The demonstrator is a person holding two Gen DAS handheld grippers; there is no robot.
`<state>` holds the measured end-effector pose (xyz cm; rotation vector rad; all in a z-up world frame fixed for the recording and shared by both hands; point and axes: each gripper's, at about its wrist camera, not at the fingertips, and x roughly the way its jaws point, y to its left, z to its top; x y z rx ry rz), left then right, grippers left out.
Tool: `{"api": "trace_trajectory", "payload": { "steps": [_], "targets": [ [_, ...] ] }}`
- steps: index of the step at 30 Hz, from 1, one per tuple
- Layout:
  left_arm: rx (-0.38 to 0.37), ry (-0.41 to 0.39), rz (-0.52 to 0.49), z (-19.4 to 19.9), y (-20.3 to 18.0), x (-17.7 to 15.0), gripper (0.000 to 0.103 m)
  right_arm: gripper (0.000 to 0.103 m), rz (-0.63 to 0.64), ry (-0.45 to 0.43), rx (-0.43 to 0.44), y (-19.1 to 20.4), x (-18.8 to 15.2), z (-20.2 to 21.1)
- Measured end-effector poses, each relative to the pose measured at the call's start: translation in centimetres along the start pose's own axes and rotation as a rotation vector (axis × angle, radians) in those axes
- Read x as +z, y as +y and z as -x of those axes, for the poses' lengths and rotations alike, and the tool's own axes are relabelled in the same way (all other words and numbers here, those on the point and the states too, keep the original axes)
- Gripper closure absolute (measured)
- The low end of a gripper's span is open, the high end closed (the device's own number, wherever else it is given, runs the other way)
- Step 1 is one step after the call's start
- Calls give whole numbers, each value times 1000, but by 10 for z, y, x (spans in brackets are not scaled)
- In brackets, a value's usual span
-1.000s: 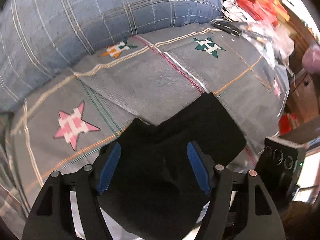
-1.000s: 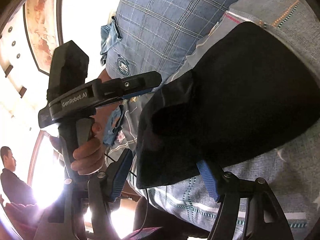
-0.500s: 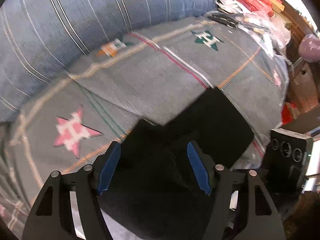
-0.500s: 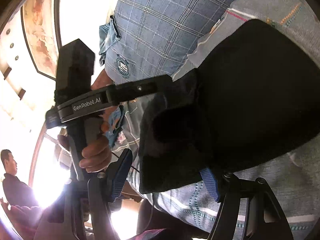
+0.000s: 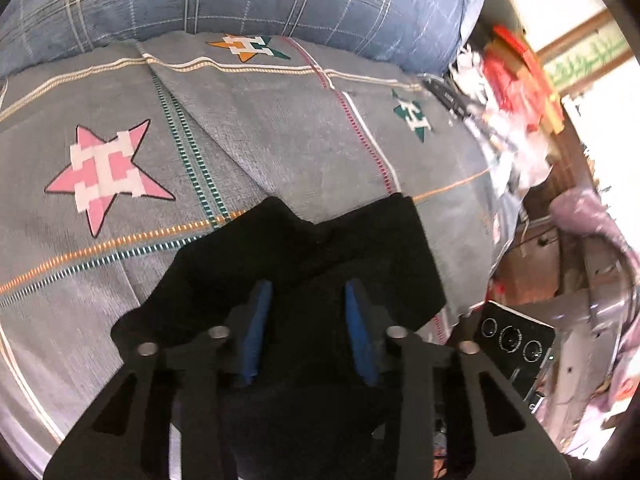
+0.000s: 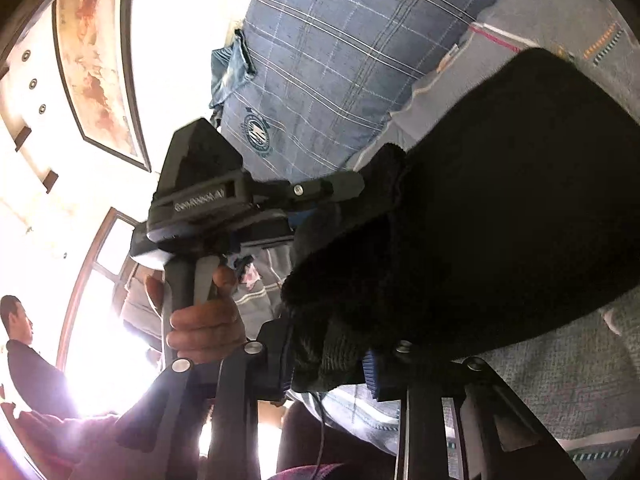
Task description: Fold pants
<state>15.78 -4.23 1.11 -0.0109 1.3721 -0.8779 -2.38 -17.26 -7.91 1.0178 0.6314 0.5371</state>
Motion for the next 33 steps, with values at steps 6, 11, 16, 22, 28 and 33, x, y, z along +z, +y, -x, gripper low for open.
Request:
{"api": "trace_trajectory", "payload": {
  "steps": [6, 11, 16, 22, 28, 33],
  "targets": [
    [2, 44, 1, -8, 1, 10, 62, 72, -57, 12, 1, -12, -1, -7],
    [22, 109, -30, -18, -6, 15, 34, 72, -76, 27, -25, -19, -5, -17],
    [15, 80, -5, -6, -3, 5, 83, 81, -111, 5, -17, -18, -3, -7],
    [-66, -19, 29, 30, -20, 3, 84, 82, -85, -65, 54, 1, 11, 19],
    [-77, -17, 12, 12, -57, 28, 84, 82, -84, -178, 25, -4, 28, 57],
    [-59, 36, 4, -34, -85, 49, 84, 81, -95, -241, -46, -23, 35, 85]
  ]
}}
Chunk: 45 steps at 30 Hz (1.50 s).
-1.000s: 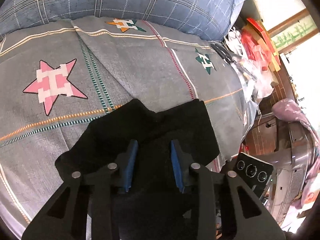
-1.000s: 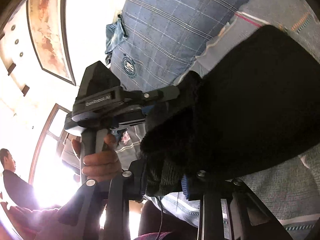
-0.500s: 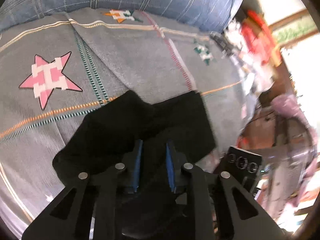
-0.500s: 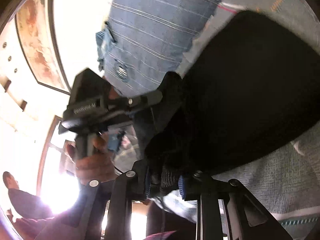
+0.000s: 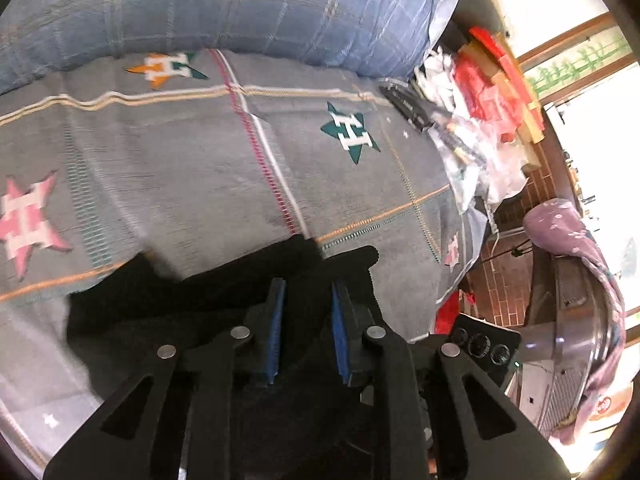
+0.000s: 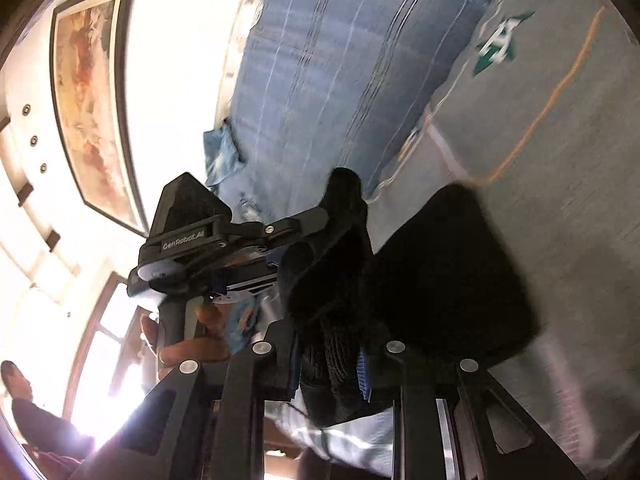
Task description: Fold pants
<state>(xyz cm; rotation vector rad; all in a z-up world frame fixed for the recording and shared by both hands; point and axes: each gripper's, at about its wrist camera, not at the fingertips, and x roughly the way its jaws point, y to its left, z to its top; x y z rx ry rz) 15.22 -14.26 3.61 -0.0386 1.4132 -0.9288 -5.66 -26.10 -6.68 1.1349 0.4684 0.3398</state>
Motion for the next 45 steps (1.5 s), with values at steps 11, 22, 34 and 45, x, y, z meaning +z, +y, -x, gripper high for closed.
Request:
{"api": "trace_trajectory", "payload": {
  "steps": [11, 22, 34, 45],
  "targets": [
    [122, 32, 3, -51, -2, 1, 82, 81, 40, -15, -153, -39, 0, 4],
    [-15, -232, 146, 67, 43, -15, 50, 49, 30, -127, -217, -23, 33, 42],
    [65, -236, 296, 50, 97, -89, 51, 83, 361, 72, -424, 12, 51, -65],
    [263, -277, 351, 22, 108, -63, 55, 93, 433, 154, -504, 3, 65, -70]
  ]
}}
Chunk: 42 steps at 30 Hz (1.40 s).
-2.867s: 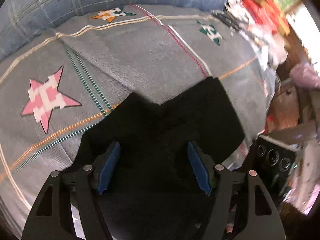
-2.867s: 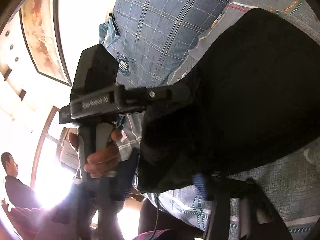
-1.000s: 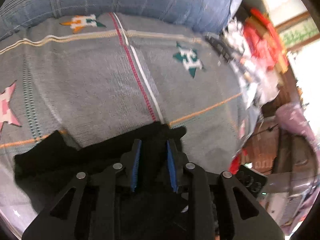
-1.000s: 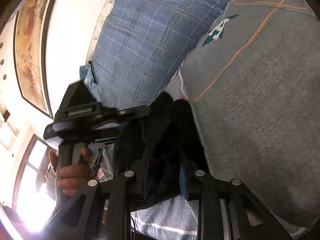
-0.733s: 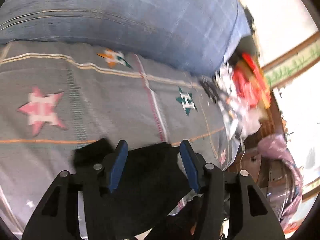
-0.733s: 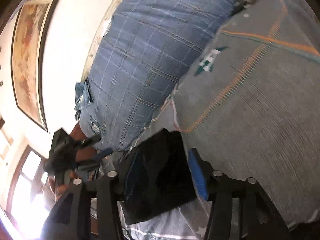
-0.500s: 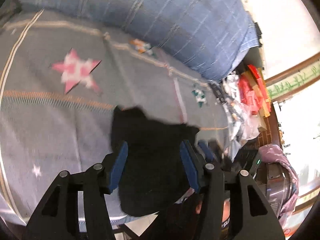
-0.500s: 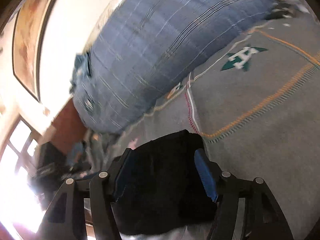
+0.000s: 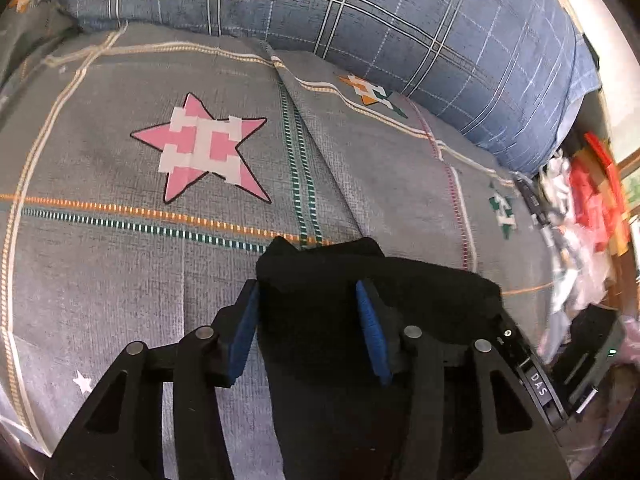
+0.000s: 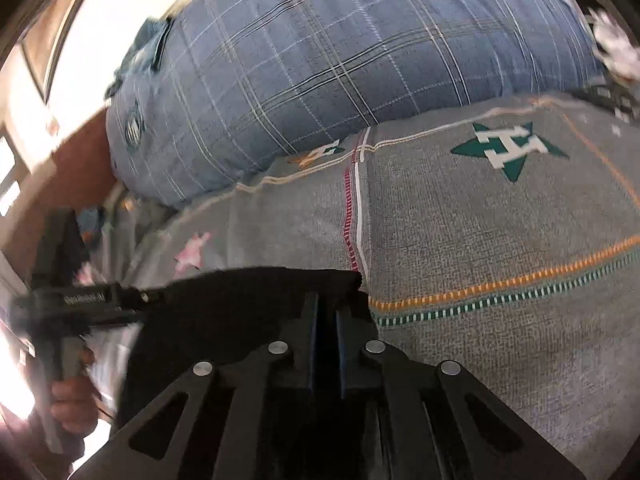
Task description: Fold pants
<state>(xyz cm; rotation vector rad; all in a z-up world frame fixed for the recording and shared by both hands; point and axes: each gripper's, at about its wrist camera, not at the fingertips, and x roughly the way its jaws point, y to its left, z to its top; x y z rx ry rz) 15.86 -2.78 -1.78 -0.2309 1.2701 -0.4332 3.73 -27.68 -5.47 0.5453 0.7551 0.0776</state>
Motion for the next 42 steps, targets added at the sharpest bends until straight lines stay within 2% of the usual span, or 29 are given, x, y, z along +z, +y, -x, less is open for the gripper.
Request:
{"api": "trace_trajectory", "payload": {
  "steps": [2, 4, 6, 8, 10, 11, 14, 15, 16, 17, 20, 22, 23, 24, 25, 26, 29, 32, 35, 39, 42],
  "targets": [
    [-64, 25, 39, 10, 11, 5, 56, 86, -62, -3, 38, -7, 1, 7],
    [-92, 30, 65, 22, 17, 3, 56, 86, -144, -20, 87, -16, 1, 20],
    [-112, 21, 59, 32, 17, -4, 57, 82, -172, -45, 139, -17, -1, 35],
    [-133, 16, 46, 41, 17, -17, 57, 67, -152, -41, 149, -12, -6, 45],
    [-153, 27, 32, 45, 17, -33, 57, 57, -131, -11, 154, -5, -16, 51],
    [-165, 32, 29, 45, 18, -43, 57, 56, -132, 9, 155, -3, -23, 51],
    [-186, 76, 29, 32, 18, -63, 56, 55, -139, 44, 139, -4, -33, 48],
    [-181, 88, 33, 27, 15, -65, 56, 62, -106, 47, 134, 0, -35, 46],
    [-169, 91, 38, 25, 14, -67, 56, 86, -70, 53, 109, 5, -36, 46],
    [-165, 82, 36, 29, 11, -69, 56, 93, -26, 52, 74, 11, -36, 48],
    [-136, 70, 3, 31, 5, -72, 56, 95, 85, -3, 8, 26, -35, 67],
    [-107, 67, -12, 23, 2, -74, 54, 95, 126, 51, -86, 20, -43, 53],
    [-96, 71, -22, 19, 1, -76, 52, 93, 111, 81, -94, 12, -48, 44],
    [-90, 72, -25, 15, 1, -78, 52, 90, 85, 68, -76, 7, -50, 44],
    [-89, 68, -19, 15, 2, -78, 52, 78, 36, 53, -66, 0, -49, 48],
    [-96, 70, -13, 16, 4, -78, 52, 71, 9, 56, -65, -4, -46, 51],
    [-104, 64, -32, 32, 8, -76, 54, 71, -46, 40, -31, -11, -44, 63],
    [-103, -6, -63, 55, 4, -70, 54, 71, -61, -32, -2, -4, -35, 78],
    [-113, -66, -81, 67, -8, -49, 54, 70, -25, -96, 49, 14, -18, 80],
    [-96, -90, -98, 56, -30, -19, 54, 71, 52, -117, 103, 41, 1, 55],
    [-53, -95, -111, 36, -41, -5, 54, 71, 106, -108, 75, 51, 5, 34]
  ]
}}
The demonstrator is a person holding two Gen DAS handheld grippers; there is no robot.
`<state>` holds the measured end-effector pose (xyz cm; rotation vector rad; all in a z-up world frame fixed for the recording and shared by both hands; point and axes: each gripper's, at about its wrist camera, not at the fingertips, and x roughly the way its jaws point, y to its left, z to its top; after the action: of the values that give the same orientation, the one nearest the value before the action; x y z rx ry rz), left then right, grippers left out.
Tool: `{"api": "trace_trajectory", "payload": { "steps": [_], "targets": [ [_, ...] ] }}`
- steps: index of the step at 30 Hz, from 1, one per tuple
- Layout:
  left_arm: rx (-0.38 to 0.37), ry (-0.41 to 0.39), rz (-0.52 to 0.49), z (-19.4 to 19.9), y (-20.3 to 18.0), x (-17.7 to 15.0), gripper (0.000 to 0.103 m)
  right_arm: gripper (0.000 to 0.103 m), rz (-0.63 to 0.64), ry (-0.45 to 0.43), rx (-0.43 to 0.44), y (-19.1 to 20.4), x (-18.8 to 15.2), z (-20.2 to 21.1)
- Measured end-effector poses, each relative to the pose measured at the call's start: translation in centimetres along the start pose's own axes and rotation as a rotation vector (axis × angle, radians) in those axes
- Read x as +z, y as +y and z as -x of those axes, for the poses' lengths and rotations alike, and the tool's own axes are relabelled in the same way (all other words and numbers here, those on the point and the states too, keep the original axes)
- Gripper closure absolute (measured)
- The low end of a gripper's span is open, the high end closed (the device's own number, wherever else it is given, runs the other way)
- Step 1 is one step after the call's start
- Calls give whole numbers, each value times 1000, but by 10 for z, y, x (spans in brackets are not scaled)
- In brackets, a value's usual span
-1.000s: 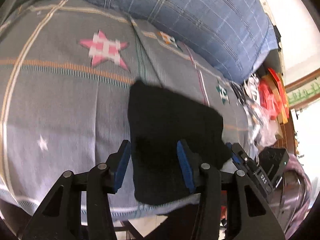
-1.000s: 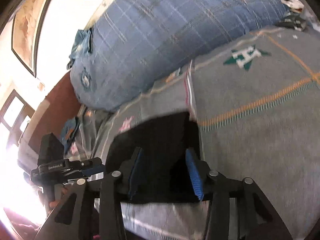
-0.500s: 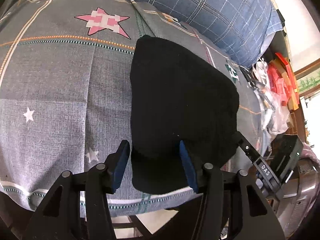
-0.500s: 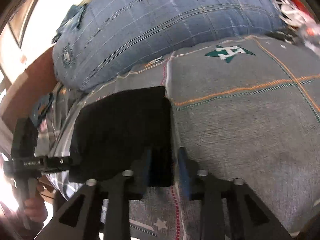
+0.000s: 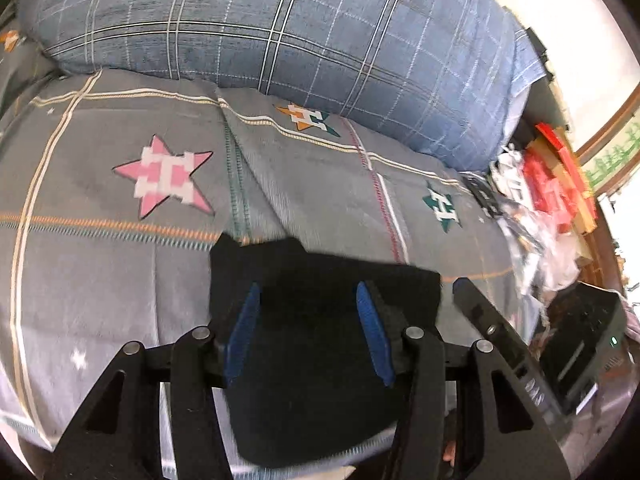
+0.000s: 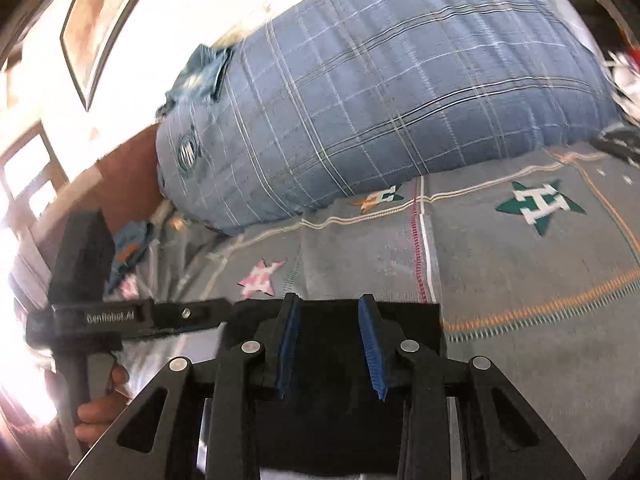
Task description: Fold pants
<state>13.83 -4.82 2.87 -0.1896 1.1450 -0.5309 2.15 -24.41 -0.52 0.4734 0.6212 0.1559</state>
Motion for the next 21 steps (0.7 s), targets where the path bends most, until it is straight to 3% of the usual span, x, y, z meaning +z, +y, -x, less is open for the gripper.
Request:
{"api": "trace_trajectory", "payload": {
  "steps": [3, 4, 5, 11, 16, 21],
  "targets": [
    [99, 22, -29, -30, -1, 3, 54, 74, 32, 106, -112, -15, -9, -37],
    [120, 34, -36, -42, 2, 3, 54, 75, 22, 128, -110, -27, -14, -47],
    [128, 25, -41, -45, 2, 2, 53, 76, 15, 86, -73, -33, -16, -45],
    [137, 1, -63, -43, 2, 0, 52, 75, 15, 95, -70, -34, -14, -45],
    [145, -8, -77, -36, -1, -3, 52, 73, -87, 95, -32, -40, -9, -36],
    [131, -14, -60, -22, -1, -5, 52, 60, -82, 79, -26, -25, -10, -7]
  ]
}}
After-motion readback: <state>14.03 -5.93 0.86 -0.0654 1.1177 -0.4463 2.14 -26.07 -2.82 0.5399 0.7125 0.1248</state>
